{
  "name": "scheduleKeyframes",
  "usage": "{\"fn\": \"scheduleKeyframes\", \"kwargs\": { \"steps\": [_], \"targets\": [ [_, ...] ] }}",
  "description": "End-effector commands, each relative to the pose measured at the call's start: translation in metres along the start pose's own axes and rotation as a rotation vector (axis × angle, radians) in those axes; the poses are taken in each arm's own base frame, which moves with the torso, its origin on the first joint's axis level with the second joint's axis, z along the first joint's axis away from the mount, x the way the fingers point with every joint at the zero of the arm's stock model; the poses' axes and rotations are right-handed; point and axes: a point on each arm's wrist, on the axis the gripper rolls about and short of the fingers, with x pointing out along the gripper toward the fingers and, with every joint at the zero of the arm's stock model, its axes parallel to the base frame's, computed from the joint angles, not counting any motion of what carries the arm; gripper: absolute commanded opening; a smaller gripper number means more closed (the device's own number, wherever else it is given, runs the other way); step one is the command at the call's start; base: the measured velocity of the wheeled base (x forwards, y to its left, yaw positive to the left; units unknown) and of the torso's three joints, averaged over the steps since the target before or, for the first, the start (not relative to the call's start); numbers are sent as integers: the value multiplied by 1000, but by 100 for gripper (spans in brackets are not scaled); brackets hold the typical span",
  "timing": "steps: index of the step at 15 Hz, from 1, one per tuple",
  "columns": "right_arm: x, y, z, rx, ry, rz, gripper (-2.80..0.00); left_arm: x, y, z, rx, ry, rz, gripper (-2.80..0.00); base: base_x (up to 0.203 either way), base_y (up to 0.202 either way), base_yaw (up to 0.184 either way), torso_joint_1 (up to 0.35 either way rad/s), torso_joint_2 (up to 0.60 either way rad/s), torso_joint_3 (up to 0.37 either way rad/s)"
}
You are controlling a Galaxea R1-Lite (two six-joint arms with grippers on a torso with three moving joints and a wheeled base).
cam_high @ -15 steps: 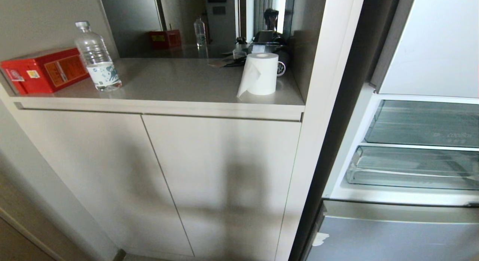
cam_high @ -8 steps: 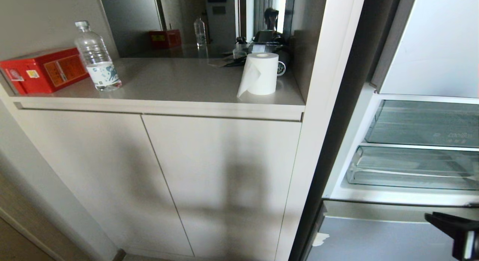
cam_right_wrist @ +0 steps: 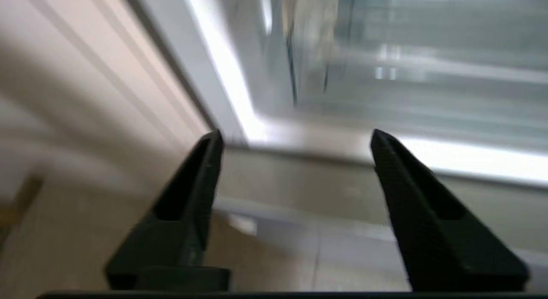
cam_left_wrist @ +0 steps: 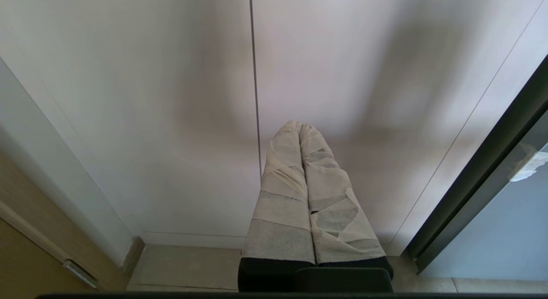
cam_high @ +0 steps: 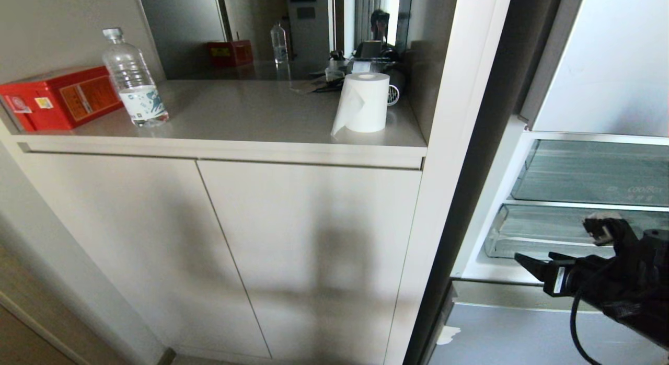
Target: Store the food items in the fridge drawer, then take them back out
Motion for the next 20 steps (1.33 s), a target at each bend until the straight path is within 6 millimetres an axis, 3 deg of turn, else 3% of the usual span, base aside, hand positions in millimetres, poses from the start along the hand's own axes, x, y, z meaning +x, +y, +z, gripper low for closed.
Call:
{"fn": "scheduleKeyframes", "kwargs": {
  "steps": [1, 8, 20],
  "targets": [
    [22, -3, -14, 14, 5, 0, 0, 0, 0, 0, 0, 0, 0, -280, 0, 0, 0, 0, 0, 0],
    [55, -9, -36, 34, -43, -35, 0, 0, 0, 0, 0, 0, -1, -280, 0, 0, 0, 0, 0, 0],
    [50, -7, -17, 49, -128, -43, 0, 0, 0, 0, 0, 0, 1, -280, 0, 0, 0, 0, 0, 0]
  ]
}}
